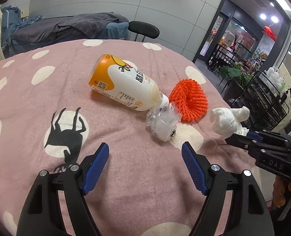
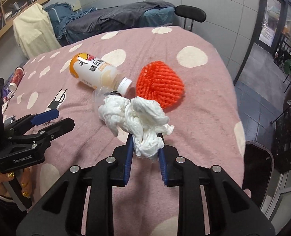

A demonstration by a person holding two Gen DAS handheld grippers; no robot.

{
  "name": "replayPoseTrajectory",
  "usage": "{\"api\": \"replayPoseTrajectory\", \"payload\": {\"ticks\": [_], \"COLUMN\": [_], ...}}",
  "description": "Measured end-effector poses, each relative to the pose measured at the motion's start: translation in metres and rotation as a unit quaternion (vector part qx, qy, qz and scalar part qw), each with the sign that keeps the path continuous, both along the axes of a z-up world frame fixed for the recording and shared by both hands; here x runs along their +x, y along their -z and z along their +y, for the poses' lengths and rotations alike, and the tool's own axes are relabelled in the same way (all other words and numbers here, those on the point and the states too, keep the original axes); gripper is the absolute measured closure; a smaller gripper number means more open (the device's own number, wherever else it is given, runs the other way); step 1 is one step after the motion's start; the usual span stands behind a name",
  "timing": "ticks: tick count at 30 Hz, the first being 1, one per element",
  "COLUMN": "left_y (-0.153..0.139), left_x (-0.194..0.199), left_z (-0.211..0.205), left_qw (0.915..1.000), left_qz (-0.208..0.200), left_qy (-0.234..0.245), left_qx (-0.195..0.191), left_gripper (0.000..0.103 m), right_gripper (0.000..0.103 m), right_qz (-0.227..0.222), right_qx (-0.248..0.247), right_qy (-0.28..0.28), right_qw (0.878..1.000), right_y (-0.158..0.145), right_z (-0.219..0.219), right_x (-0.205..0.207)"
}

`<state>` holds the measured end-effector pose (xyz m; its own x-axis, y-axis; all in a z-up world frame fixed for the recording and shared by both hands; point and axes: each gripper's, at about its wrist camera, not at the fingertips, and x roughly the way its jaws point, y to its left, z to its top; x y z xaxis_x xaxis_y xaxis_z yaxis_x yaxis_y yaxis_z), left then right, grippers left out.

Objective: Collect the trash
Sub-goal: 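Grasp the white tissue with the right tool, then grasp the clear plastic bag with the left tool, then carry both items to the bin and open the right tool to drop the tissue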

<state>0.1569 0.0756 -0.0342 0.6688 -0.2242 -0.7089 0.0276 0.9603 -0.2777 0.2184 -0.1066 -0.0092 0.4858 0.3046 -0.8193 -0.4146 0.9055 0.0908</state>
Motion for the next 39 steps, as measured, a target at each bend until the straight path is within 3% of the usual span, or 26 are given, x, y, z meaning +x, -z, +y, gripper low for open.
{"api": "replayPoseTrajectory", "payload": {"ticks": [5,10,13,18,25,31,39], "left_y": [0.003,0.011,0.017,0.024,0.005,-0.013,-0.031], "left_x": [0.019,0.050,0.064,0.068,0.041,0.008,-0.017], "left_z": [-0.029,-0.048,-0.052,-0.057,-0.057,-0.058,-0.086], "left_qw": [0.9989,0.9971,0.9959,0.9940,0.9964,0.9980,0.9964], "left_qz": [0.009,0.031,0.050,0.070,0.026,-0.007,-0.037], "left_qy": [0.039,0.047,0.045,0.052,0.048,0.048,0.074], "left_qx": [0.026,0.052,0.061,0.065,0.065,0.042,0.018], "left_gripper": [0.028,0.029,0.042,0.072,0.076,0.076,0.076], "right_gripper": [0.078,0.078,0.078,0.078,0.078,0.078,0.078], "right_qz": [-0.011,-0.008,-0.007,-0.010,-0.027,-0.029,-0.032], "right_qx": [0.010,0.025,0.027,0.033,0.041,0.056,0.068], "right_qy": [0.030,0.046,0.054,0.068,0.076,0.088,0.121], "right_qw": [0.999,0.999,0.998,0.997,0.996,0.994,0.990], "right_y": [-0.008,-0.007,-0.003,0.001,0.004,0.006,0.008], "right_z": [-0.024,-0.042,-0.046,-0.060,-0.071,-0.084,-0.108], "right_x": [-0.005,-0.014,-0.020,-0.027,-0.035,-0.042,-0.055]}}
